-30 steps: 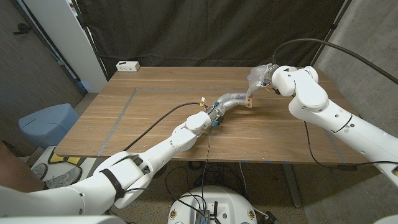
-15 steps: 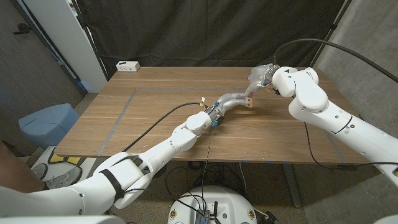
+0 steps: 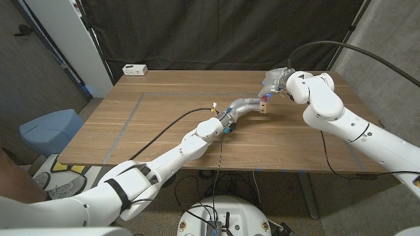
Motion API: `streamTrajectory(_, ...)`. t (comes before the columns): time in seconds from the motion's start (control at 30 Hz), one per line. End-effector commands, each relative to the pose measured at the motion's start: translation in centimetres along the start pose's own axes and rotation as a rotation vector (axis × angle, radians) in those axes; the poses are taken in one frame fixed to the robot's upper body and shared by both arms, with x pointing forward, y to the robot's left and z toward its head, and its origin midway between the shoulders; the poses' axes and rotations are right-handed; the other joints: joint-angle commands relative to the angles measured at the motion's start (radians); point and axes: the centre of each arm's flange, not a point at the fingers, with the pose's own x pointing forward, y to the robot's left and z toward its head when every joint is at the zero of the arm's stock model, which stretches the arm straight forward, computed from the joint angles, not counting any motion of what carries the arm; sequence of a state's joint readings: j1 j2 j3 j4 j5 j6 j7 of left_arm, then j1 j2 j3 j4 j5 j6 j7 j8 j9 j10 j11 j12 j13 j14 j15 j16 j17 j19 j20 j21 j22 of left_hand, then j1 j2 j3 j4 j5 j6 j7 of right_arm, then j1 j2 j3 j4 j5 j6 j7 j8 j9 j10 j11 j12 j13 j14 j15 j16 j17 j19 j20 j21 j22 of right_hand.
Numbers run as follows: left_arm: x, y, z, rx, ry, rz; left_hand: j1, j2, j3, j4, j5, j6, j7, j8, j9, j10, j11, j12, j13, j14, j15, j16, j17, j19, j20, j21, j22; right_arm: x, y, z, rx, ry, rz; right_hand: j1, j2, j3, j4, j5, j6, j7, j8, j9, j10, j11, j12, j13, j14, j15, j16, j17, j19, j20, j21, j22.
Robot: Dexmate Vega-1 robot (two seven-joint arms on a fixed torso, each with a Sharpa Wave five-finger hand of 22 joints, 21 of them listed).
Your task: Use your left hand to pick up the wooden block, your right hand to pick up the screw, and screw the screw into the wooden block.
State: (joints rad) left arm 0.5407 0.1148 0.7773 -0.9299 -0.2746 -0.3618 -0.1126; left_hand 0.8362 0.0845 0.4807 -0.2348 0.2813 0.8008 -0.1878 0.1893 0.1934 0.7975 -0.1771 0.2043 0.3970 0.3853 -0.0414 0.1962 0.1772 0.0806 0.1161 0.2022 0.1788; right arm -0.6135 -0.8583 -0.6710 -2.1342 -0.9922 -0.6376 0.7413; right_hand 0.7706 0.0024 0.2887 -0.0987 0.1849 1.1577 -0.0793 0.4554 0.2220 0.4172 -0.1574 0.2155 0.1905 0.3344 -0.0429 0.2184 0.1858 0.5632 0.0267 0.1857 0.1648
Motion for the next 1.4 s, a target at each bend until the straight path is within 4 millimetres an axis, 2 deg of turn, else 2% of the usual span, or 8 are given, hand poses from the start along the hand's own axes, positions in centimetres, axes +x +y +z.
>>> streamTrajectory(0.03, -0.2, -0.1, 0.0, -0.002, -0.001, 0.003, -0.077, 0.079, 0.088, 0.079, 0.004, 0.073, 0.059, 0.009, 0.004, 0.010, 0.002, 0.010, 0.001, 0.010, -0.003, 0.004, 0.001, 0.008, 0.000, 0.008, 0.006, 0.0, 0.2, 0.2, -0.011, 0.009, -0.011, -0.010, 0.003, -0.004, 0.003, 0.002, 0.027, 0.000, 0.011, -0.003, 0.022, -0.002, 0.003, 0.003, 0.016, -0.021, 0.006, 0.001, 0.011, -0.002, 0.010, 0.004)
streamTrajectory(0.17, -0.3, -0.1, 0.0, -0.003, -0.002, 0.002, -0.077, 0.080, 0.088, 0.079, 0.004, 0.073, 0.060, 0.009, 0.004, 0.010, 0.002, 0.010, 0.001, 0.010, -0.002, 0.004, 0.001, 0.008, 0.000, 0.008, 0.006, 0.0, 0.4, 0.2, -0.014, 0.013, -0.017, -0.013, 0.004, -0.005, 0.000, 0.002, 0.049, 0.009, 0.016, -0.006, 0.033, -0.001, 0.003, 0.003, 0.025, -0.026, 0.006, 0.000, 0.013, -0.004, 0.009, 0.004)
streamTrajectory(0.37, -0.4, -0.2, 0.0, -0.004, -0.003, 0.003, -0.079, 0.080, 0.090, 0.079, 0.004, 0.072, 0.058, 0.008, 0.004, 0.010, 0.002, 0.010, 0.001, 0.013, -0.002, 0.005, 0.001, 0.010, 0.001, 0.009, 0.006, -0.2, 0.5, 0.4, -0.023, 0.029, -0.038, -0.018, 0.004, -0.008, -0.007, 0.003, 0.094, 0.011, 0.028, -0.012, 0.065, -0.017, 0.006, 0.003, 0.044, -0.032, 0.008, -0.001, 0.023, -0.011, 0.010, 0.004)
streamTrajectory(0.67, -0.6, -0.2, 0.1, 0.000, -0.007, 0.006, -0.079, 0.080, 0.092, 0.079, 0.004, 0.074, 0.061, 0.009, 0.005, 0.011, 0.003, 0.010, 0.001, 0.015, -0.002, 0.005, 0.000, 0.012, -0.001, 0.009, 0.006, -0.6, 0.5, 0.4, -0.022, 0.040, -0.060, -0.036, -0.007, -0.019, -0.008, 0.003, 0.125, 0.012, 0.033, -0.019, 0.091, -0.012, 0.006, 0.002, 0.060, -0.036, 0.007, -0.002, 0.029, -0.016, 0.009, 0.004)
streamTrajectory(0.7, -0.6, -0.2, 0.2, 0.001, -0.008, 0.007, -0.079, 0.080, 0.092, 0.079, 0.004, 0.073, 0.061, 0.008, 0.005, 0.010, 0.003, 0.010, 0.001, 0.015, -0.002, 0.005, 0.000, 0.012, 0.000, 0.009, 0.006, -0.7, 0.5, 0.4, -0.022, 0.036, -0.063, -0.044, -0.011, -0.023, -0.006, 0.003, 0.125, 0.013, 0.031, -0.020, 0.092, -0.003, 0.005, 0.002, 0.060, -0.036, 0.006, -0.002, 0.029, -0.015, 0.009, 0.004)
streamTrajectory(1.03, -0.7, 0.0, 0.6, 0.011, -0.009, 0.001, -0.080, 0.079, 0.092, 0.078, 0.004, 0.074, 0.059, 0.008, 0.005, 0.012, 0.003, 0.010, 0.001, 0.016, -0.002, 0.005, 0.000, 0.013, 0.000, 0.009, 0.006, -1.3, 0.0, 0.4, 0.003, 0.048, -0.094, -0.110, -0.028, -0.050, 0.016, 0.001, 0.108, 0.025, 0.014, -0.025, 0.100, 0.001, -0.003, 0.002, 0.065, -0.029, 0.001, 0.001, 0.028, -0.011, 0.006, 0.004)
streamTrajectory(1.27, -0.3, 0.3, 0.9, 0.014, -0.014, -0.009, -0.080, 0.079, 0.092, 0.077, 0.004, 0.075, 0.059, 0.008, 0.005, 0.012, 0.002, 0.011, 0.001, 0.016, -0.002, 0.005, 0.000, 0.013, 0.000, 0.010, 0.006, -1.8, -0.6, -0.1, 0.040, 0.054, -0.120, -0.148, -0.023, -0.061, 0.033, 0.001, 0.096, 0.029, 0.004, -0.026, 0.105, 0.008, -0.006, 0.002, 0.068, -0.026, 0.000, 0.004, 0.027, -0.005, 0.005, 0.004)
streamTrajectory(1.4, -0.1, 0.5, 1.0, 0.019, -0.011, -0.015, -0.080, 0.078, 0.091, 0.077, 0.004, 0.076, 0.059, 0.009, 0.005, 0.012, 0.004, 0.010, 0.001, 0.016, -0.002, 0.005, 0.001, 0.014, -0.001, 0.010, 0.006, -1.9, -0.7, -0.5, 0.070, 0.062, -0.130, -0.176, -0.021, -0.069, 0.044, 0.001, 0.065, 0.031, -0.013, -0.025, 0.106, 0.016, -0.010, 0.002, 0.073, -0.024, 0.000, 0.005, 0.029, 0.000, 0.005, 0.005)
